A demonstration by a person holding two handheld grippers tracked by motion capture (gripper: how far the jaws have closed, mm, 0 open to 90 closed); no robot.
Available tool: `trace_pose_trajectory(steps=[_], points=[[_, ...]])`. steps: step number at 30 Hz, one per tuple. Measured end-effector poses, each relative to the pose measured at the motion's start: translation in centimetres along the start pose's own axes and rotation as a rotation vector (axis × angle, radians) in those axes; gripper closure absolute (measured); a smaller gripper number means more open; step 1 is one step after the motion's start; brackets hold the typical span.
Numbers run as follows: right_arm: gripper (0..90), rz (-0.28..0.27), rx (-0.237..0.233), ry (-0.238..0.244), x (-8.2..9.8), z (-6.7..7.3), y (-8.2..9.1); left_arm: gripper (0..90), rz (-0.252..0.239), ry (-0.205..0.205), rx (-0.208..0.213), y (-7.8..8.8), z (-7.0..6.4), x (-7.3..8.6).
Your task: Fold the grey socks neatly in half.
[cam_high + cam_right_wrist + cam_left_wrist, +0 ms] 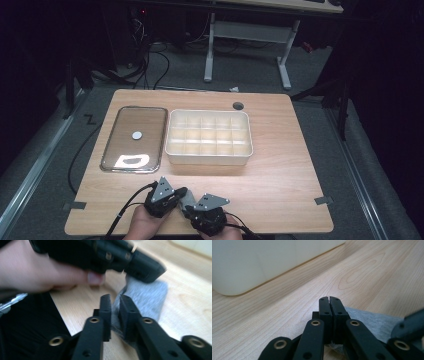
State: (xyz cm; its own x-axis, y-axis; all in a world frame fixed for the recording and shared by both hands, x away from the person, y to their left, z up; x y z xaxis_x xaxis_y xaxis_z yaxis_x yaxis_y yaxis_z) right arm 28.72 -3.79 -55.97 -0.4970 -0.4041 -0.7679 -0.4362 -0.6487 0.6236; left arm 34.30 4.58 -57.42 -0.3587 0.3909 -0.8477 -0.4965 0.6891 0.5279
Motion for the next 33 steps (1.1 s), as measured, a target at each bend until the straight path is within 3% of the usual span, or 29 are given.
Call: trace_pose_trajectory(steps=[1, 5, 8, 10, 16, 24, 28, 33], points=[[77.0, 0.0, 0.0, 0.0, 0.0, 0.0, 0.0, 88.3, 0.0, 0.0, 0.0, 0.0, 0.0, 0.0], [63.7, 0.009, 0.055, -0.082, -1.0, -2.0, 0.7, 87.7, 0.0, 0.002, 0.008, 0.0, 0.1, 0.0], [54.4, 0.045, 0.031, -0.143, -0.9, -2.4, 0.3, 87.4, -0.001, 0.003, 0.011, 0.0, 0.1, 0.0], [48.1, 0.066, 0.032, -0.143, -0.7, -2.4, -0.1, 87.2, 0.001, 0.005, 0.012, 0.0, 0.1, 0.0], [40.4, 0.117, 0.041, -0.176, 0.0, -2.6, -1.0, 85.2, -0.002, 0.007, 0.012, 0.1, 0.1, 0.0], [40.9, 0.15, -0.012, -0.224, 0.4, -2.7, -1.8, 79.5, -0.045, 0.035, 0.018, 1.0, 0.3, -0.7], [43.4, 0.151, -0.029, -0.22, 0.3, -2.7, -2.0, 76.8, -0.081, 0.017, 0.003, 2.1, 0.6, -1.5], [47.7, 0.169, -0.053, -0.212, 0.2, -2.4, -2.2, 75.3, -0.134, 0.023, -0.011, 4.1, 1.4, -2.4]])
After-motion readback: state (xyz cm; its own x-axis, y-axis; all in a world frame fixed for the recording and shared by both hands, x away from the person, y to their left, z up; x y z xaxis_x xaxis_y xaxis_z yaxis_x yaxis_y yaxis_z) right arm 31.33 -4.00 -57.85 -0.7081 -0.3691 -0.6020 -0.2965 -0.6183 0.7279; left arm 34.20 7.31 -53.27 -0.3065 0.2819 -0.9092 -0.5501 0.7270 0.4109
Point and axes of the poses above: each handheld gripper's, and its own axes: y roughly backward along the jaws, x roughly out of its underside, z roughly to its left, the point moved 8 cm from there along -y, roughly forward along the jaws, and after that the axes turned 1 degree about -y, right-handed, at the moved point
